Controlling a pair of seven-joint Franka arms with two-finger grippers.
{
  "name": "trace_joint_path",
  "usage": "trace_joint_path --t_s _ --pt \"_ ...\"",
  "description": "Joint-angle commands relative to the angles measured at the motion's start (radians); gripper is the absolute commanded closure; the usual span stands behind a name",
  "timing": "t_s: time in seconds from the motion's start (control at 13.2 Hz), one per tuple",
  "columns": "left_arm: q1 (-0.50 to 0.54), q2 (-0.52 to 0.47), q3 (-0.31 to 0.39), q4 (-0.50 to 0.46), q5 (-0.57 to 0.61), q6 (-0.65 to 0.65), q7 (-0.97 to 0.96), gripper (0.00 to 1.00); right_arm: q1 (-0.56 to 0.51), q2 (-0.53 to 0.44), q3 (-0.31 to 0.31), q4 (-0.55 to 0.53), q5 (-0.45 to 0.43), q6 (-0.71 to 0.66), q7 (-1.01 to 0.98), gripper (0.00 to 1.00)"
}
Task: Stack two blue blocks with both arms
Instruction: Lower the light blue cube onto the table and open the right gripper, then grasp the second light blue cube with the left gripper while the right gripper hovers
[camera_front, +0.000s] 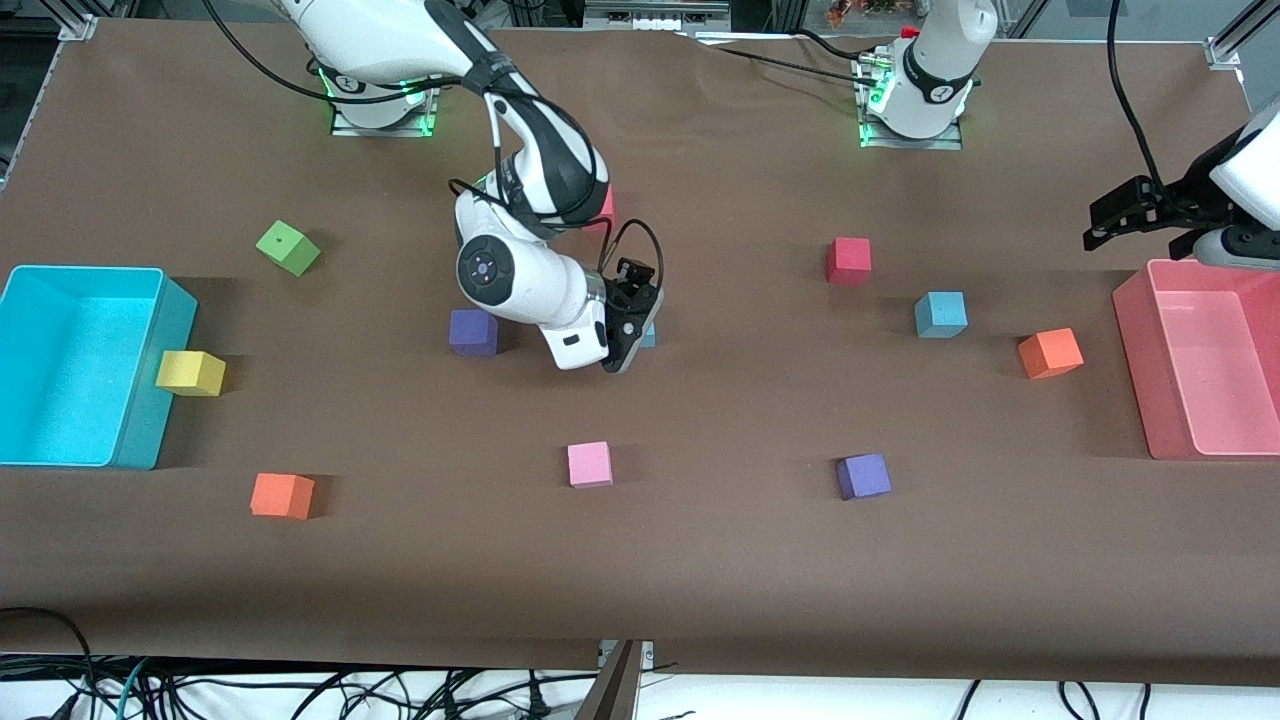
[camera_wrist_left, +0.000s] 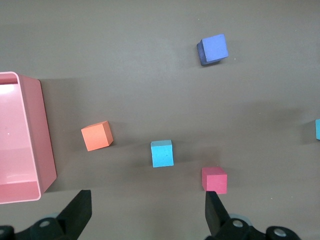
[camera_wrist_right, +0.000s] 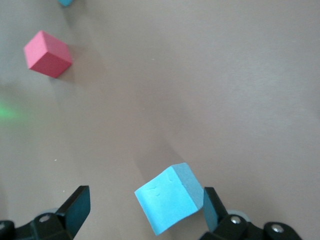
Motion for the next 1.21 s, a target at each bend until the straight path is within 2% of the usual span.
trace_joint_path --t_s 0.0,0.23,0.6,0.76,0.91,1.13 --pt "0.004 -0.023 -0.002 -0.038 -0.010 0.026 -0.001 0.00 -0.066 -0.076 0.014 -0.141 0.134 0.020 -0.300 0.00" --pt "0.004 -0.023 -0.002 -0.111 -0.010 0.113 -0.001 0.00 -0.114 -0.073 0.014 -0.199 0.248 0.017 -0.584 0.00" --pt "0.004 -0.027 -0.003 -0.221 -0.014 0.204 0.000 0.00 -0.136 -0.083 0.007 -0.235 0.265 0.027 -0.675 0.00" --pt "0.004 -0.024 -0.002 -0.295 -0.014 0.280 0.000 0.00 -0.154 -0.080 0.007 -0.251 0.285 0.030 -0.714 0.00" --pt "0.004 -0.021 -0.002 -0.332 -0.014 0.311 0.000 0.00 -0.156 -0.079 0.008 -0.282 0.378 0.078 -0.723 0.00" --pt "0.003 -0.008 -0.003 -0.349 -0.014 0.308 0.003 0.00 -0.153 -0.071 0.013 -0.313 0.492 0.115 -0.844 0.00"
